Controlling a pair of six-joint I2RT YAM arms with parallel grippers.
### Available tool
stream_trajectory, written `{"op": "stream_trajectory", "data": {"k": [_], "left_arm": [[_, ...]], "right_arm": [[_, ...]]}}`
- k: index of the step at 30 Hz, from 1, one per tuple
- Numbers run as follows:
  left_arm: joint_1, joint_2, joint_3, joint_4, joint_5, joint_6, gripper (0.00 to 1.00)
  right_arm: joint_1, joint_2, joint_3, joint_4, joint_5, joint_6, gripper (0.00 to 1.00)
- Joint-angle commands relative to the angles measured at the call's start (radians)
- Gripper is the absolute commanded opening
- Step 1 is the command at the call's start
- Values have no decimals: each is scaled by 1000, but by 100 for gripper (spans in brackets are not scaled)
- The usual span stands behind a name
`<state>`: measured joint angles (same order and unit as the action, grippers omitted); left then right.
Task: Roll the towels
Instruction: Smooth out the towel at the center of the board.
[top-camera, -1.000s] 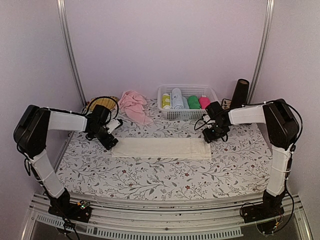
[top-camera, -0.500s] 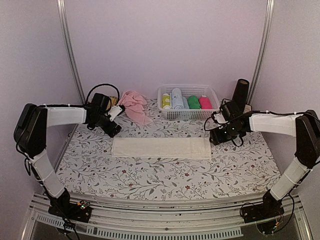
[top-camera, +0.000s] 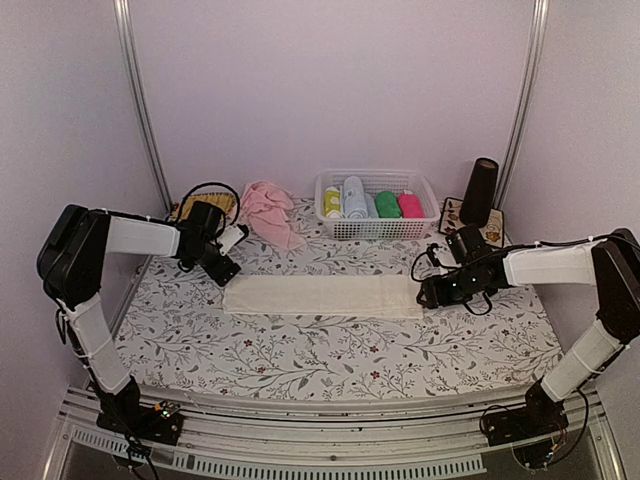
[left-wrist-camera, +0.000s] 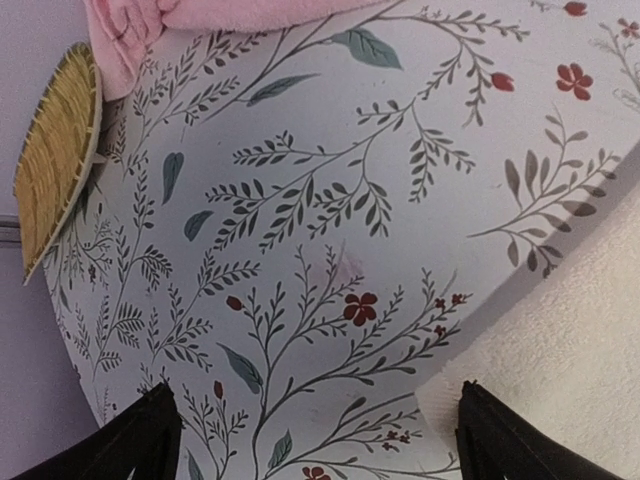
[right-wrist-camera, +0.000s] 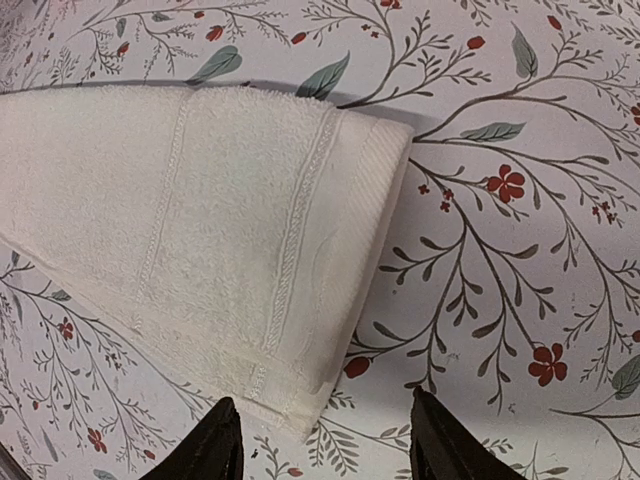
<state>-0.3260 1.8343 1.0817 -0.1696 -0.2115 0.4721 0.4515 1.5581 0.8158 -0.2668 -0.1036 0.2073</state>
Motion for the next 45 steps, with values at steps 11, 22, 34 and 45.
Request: {"op": "stream_trajectory", "data": {"k": [11, 22, 34, 45], "left_arm": [[2, -65, -45, 46, 127, 2, 97], [-3, -94, -102, 71, 137, 2, 97], [-2, -105, -123, 88, 153, -9, 97], [-3, -94, -119, 84, 138, -6, 97]], "right_arm": [[4, 86, -14, 131, -55, 86, 47], [4, 129, 3, 140, -76, 81, 32], [4, 145, 5, 143, -87, 74, 9], [4, 69, 44, 39, -90, 53, 3]]}}
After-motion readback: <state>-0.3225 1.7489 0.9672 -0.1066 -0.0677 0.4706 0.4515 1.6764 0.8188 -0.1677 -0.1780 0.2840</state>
